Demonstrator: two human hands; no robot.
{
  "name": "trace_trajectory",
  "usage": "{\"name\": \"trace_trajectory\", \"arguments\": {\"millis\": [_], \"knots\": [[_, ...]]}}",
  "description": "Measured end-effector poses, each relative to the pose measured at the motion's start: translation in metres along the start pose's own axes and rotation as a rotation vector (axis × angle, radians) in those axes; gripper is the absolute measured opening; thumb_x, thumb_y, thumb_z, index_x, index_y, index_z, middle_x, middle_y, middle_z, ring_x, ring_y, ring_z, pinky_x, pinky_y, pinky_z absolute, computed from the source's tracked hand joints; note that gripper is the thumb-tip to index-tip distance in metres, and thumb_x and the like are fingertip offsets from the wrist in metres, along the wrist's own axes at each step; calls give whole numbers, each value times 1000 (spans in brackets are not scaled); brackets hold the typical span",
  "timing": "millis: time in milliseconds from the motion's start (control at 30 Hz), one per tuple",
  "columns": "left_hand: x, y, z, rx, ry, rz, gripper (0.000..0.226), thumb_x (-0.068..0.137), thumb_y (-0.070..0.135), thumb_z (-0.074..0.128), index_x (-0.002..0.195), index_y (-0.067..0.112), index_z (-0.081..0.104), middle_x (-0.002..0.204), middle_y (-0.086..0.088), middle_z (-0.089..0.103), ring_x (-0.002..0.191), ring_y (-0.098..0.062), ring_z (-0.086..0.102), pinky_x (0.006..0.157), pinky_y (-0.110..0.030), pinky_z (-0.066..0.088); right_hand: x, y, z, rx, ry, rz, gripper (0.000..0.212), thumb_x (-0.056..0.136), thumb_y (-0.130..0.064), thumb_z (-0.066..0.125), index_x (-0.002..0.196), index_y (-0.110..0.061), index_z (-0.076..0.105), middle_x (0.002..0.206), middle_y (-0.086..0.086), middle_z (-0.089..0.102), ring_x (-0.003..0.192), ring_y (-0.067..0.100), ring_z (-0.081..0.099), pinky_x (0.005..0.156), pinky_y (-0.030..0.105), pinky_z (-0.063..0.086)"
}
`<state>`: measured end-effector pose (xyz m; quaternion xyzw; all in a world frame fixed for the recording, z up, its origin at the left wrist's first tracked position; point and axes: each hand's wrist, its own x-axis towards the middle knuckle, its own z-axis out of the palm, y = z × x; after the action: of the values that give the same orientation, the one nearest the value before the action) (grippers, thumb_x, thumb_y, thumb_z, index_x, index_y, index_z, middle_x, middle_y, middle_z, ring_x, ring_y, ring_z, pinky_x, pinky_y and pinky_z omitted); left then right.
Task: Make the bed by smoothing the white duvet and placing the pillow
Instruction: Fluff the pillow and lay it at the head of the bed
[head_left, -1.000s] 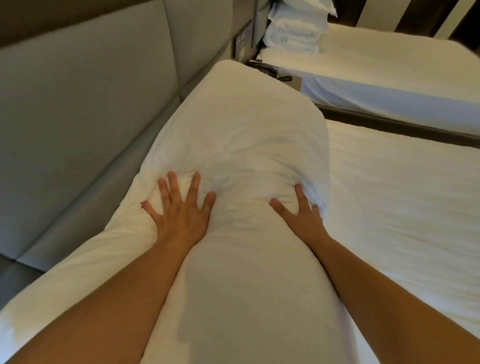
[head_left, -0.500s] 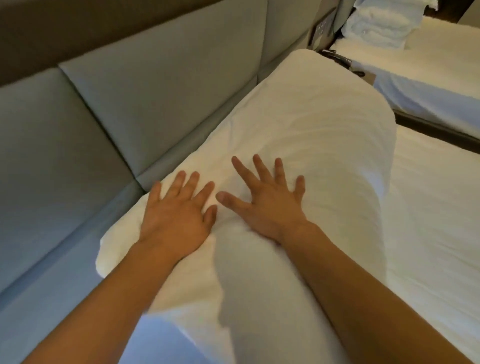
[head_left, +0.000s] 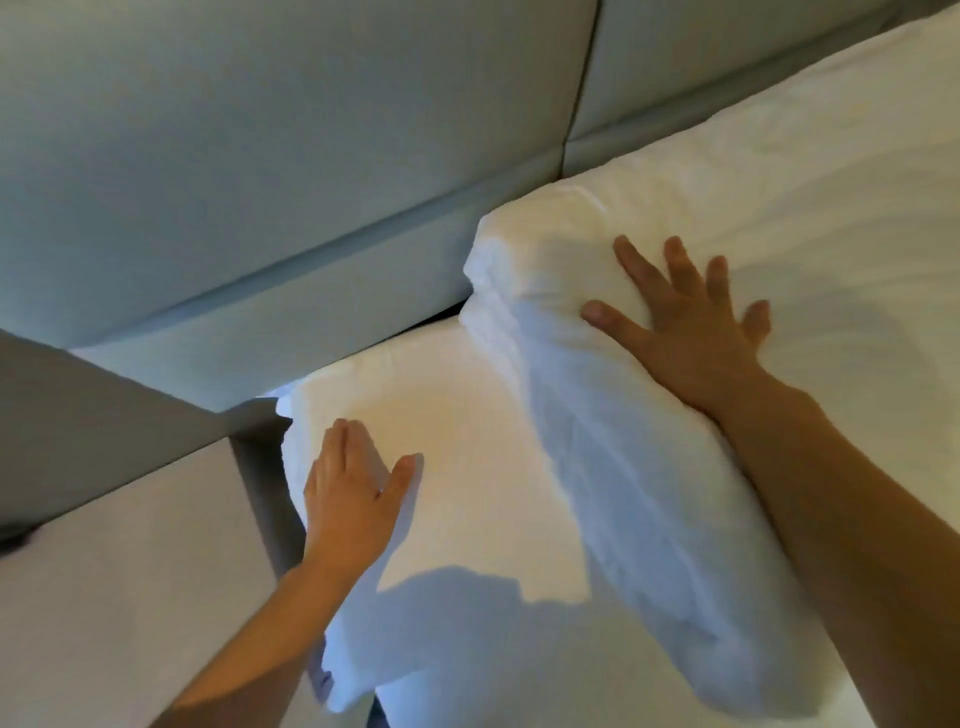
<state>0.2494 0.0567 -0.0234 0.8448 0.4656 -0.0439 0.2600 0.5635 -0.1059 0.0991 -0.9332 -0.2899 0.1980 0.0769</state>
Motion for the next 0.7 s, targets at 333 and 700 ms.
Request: {"name": "trace_trajectory", "arguments": {"millis": [333,700], "knots": [[-24,-21,11,-463,-18,-719,131,60,86,72,152,5,27,121,-12,60,111,-36,63,83,-46,56,-62,-34,63,-177,123,4,104,70,-103,13,152,-53,-27,173,3,-16,158,40,-14,118,76,3],[-64,16,-58,-1032,-14,-566,38,82,34,83,108,13,65,95,-11,74,87,-31,72,79,-44,62,-58,-42,65,-242,101,32,121,62,-107,26,154,-50,-27,173,7,-18,157,45,-13,116,78,4]]}}
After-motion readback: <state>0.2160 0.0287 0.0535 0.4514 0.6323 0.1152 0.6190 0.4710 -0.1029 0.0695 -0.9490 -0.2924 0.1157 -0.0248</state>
